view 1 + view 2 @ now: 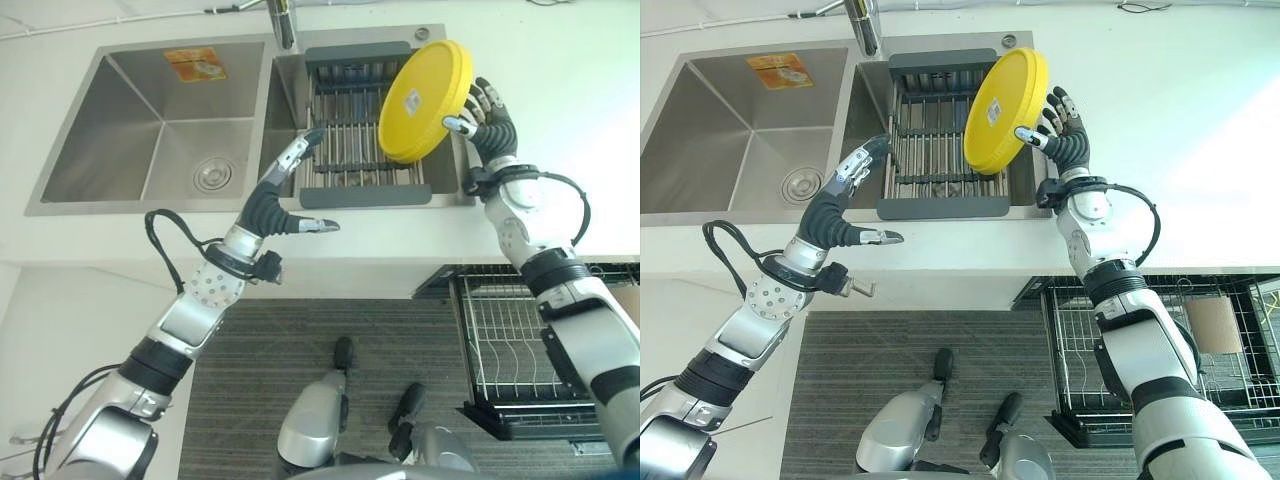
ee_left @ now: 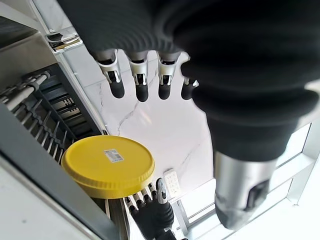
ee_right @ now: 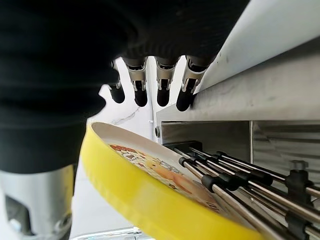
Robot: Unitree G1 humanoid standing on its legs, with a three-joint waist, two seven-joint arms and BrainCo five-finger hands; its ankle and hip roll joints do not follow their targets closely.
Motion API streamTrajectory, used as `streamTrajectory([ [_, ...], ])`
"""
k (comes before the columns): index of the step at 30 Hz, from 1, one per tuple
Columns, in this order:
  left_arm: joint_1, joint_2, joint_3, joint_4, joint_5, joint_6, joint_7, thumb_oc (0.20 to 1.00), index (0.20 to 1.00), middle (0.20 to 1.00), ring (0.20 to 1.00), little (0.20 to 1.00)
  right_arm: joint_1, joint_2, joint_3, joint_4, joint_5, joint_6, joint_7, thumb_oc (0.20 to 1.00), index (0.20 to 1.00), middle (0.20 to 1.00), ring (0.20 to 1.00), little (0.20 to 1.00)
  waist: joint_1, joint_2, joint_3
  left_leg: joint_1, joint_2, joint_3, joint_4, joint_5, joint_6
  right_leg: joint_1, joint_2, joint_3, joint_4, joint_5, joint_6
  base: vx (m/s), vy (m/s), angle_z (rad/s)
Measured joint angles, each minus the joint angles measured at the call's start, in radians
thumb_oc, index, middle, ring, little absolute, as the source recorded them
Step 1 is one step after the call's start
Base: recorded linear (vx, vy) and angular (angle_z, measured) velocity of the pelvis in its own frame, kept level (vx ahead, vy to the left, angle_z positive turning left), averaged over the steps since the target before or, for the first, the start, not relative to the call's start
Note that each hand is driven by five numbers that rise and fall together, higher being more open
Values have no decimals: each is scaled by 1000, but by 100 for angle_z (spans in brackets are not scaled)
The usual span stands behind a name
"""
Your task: Place the dishes in the dishwasher.
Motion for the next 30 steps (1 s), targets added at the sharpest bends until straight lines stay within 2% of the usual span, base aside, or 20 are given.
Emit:
streamTrajectory([
  [13, 0, 1, 0, 0, 0, -16, 11, 1000, 1000, 1000, 1000, 1000, -24, 0, 38, 0, -38, 3, -7, 1000, 1000, 1000, 1000, 1000, 0, 0, 0, -2, -1, -3, 0, 0, -1, 0, -1, -2, 0, 0, 0, 0, 0, 0],
  [30, 0, 1, 0, 0, 0, -16, 24, 1000, 1000, 1000, 1000, 1000, -26, 1, 39, -57, -78, 3, -37, 1000, 1000, 1000, 1000, 1000, 22, 0, 0, -15, -7, -21, 0, 0, 1, -4, -4, -22, -3, -5, 2, 0, 3, 3],
])
